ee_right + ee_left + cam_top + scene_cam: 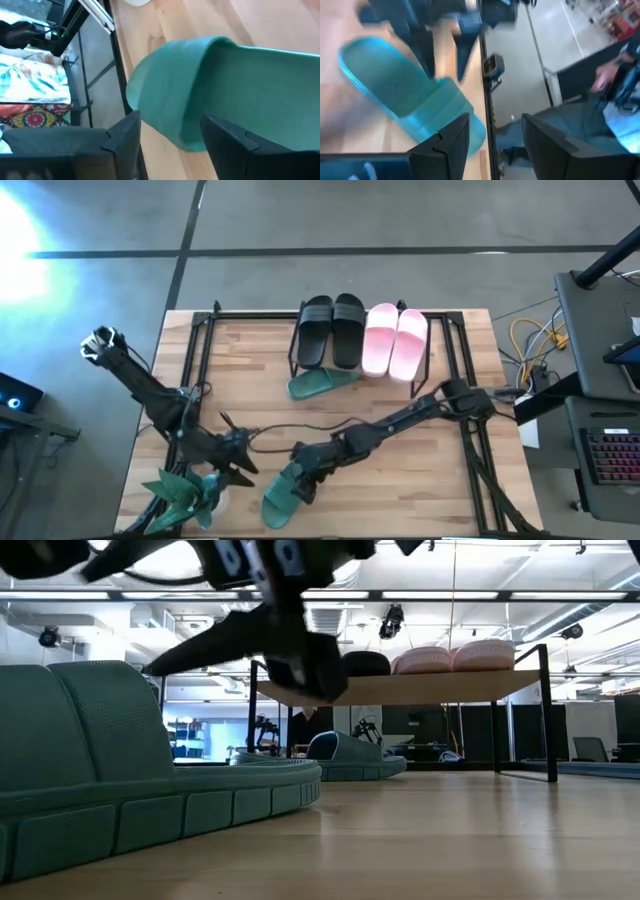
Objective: Pick and place slides into the shelf
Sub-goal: Put the green slipper under the shelf
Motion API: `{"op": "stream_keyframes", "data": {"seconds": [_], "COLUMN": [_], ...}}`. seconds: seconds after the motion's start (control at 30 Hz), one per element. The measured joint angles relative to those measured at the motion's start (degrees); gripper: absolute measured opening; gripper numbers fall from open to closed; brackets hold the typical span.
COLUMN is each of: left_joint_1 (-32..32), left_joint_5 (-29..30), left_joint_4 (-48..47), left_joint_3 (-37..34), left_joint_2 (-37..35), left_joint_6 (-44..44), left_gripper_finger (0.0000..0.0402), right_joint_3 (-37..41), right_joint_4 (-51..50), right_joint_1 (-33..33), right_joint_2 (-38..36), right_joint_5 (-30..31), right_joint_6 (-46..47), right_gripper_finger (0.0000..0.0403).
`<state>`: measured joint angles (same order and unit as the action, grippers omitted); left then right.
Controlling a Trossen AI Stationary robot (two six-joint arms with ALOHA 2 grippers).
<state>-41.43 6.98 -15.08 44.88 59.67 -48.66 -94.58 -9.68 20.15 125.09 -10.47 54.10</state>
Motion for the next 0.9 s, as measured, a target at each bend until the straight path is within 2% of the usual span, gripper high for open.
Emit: {"op": "stream_keyframes", "data": {"seconds": [0.3, 0.53, 0.6, 0.7, 0.87, 0.9], "left_joint_1": [0.0, 0.0, 0.0, 0.0, 0.0, 0.0], "left_joint_5": [1.8, 2.0, 2.0, 1.9, 1.9, 1.9], "left_joint_4": [-1.7, -2.2, -1.8, -1.9, -2.4, -2.7], "left_joint_3": [0.0, 0.0, 0.0, 0.0, 0.0, 0.0], "left_joint_2": [-2.9, -2.3, -2.2, -1.8, -1.3, -1.3], "left_joint_6": [-0.3, -0.2, -0.2, -0.1, 0.0, 0.0], "left_gripper_finger": [0.0163, 0.0163, 0.0163, 0.0163, 0.0163, 0.0163], "right_joint_3": [-9.2, -15.6, -17.2, -18.1, -20.4, -21.4], "right_joint_4": [-1.0, -11.6, -12.7, -12.9, -18.9, -21.4], "right_joint_1": [-0.1, -0.3, -0.4, -0.3, -0.3, -0.3], "right_joint_2": [7.7, 11.2, 11.9, 12.0, 10.9, 10.7], "right_joint_5": [-2.2, -3.9, -6.3, -7.4, -4.6, -4.5], "right_joint_6": [-2.1, -4.7, -6.5, -8.3, -13.0, -14.3], "right_gripper_finger": [0.0203, 0.0170, 0.0160, 0.0130, 0.0027, 0.0020]}}
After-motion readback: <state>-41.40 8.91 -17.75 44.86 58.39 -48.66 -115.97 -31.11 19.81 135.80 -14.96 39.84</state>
